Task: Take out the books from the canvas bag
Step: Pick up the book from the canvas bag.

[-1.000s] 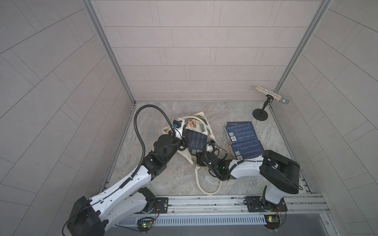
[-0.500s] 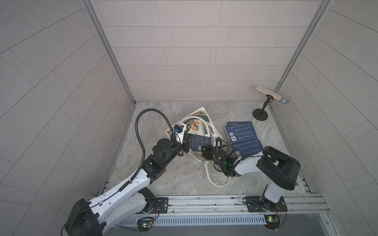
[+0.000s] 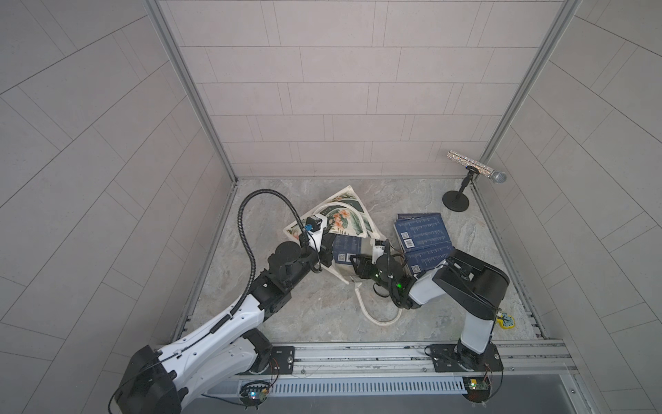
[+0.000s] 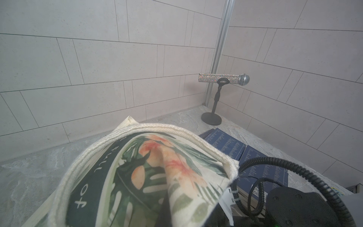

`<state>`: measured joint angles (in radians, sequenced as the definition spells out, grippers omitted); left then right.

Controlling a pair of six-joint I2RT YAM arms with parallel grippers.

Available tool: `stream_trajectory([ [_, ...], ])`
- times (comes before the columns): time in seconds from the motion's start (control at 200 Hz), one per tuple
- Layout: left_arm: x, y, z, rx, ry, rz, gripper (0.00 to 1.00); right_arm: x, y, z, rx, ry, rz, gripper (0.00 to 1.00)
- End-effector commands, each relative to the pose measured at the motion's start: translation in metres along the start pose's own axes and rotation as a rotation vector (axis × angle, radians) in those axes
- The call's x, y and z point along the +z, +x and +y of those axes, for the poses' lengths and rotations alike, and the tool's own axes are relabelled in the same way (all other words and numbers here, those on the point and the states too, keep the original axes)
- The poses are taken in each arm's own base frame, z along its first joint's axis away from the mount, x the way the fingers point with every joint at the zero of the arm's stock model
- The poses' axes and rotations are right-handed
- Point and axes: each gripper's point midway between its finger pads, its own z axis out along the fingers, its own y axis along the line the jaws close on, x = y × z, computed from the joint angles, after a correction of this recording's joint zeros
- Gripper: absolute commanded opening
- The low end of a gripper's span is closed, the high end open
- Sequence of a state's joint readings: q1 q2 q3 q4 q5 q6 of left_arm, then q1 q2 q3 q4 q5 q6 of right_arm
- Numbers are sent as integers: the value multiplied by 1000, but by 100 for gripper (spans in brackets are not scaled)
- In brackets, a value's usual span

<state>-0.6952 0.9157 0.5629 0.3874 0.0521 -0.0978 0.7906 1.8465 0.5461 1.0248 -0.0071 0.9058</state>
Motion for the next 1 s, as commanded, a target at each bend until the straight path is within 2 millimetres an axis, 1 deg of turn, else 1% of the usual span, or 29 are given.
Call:
stream_trajectory([
  [0.0,-7,-59,-12,-9,55,-180,0,1,-13,15,12,-61,-45,46],
  [0.085,-5,-58,-13,-11,58,-174,0,-5,-21,17,-8,-54,-84,49],
  [0.165,-4,-56,-14,-12,62,-168,0,-4,-27,26,-46,-62,-91,49],
  [0.25,-3,-56,-13,-11,59,-163,0,1,-29,43,-97,-90,-72,38],
  [0.28,-3,-55,-13,-9,59,-162,0,2,-28,42,-99,-82,-69,37],
  [0.405,-3,-55,-11,-2,41,-162,0,0,-27,48,-115,-93,-70,25],
  [0.415,-4,-55,-10,-2,41,-161,0,2,-34,56,-114,-109,-84,24],
  [0.44,-3,-53,-10,-2,37,-156,0,3,-35,59,-114,-110,-83,24],
  [0.52,-3,-53,-9,-3,31,-153,0,7,-33,56,-113,-90,-73,27],
  [0.585,-3,-54,-9,-4,35,-153,0,11,-31,54,-109,-89,-72,34],
  [0.751,-2,-53,-9,-4,33,-150,0,17,-34,67,-112,-140,-93,37],
  [0.826,-3,-54,-9,-4,33,-153,0,21,-33,73,-131,-148,-87,41],
  [0.861,-3,-54,-9,-4,34,-154,0,23,-34,73,-132,-140,-85,43],
  [0.996,-3,-54,-10,-4,38,-155,0,28,-36,68,-131,-110,-91,43],
])
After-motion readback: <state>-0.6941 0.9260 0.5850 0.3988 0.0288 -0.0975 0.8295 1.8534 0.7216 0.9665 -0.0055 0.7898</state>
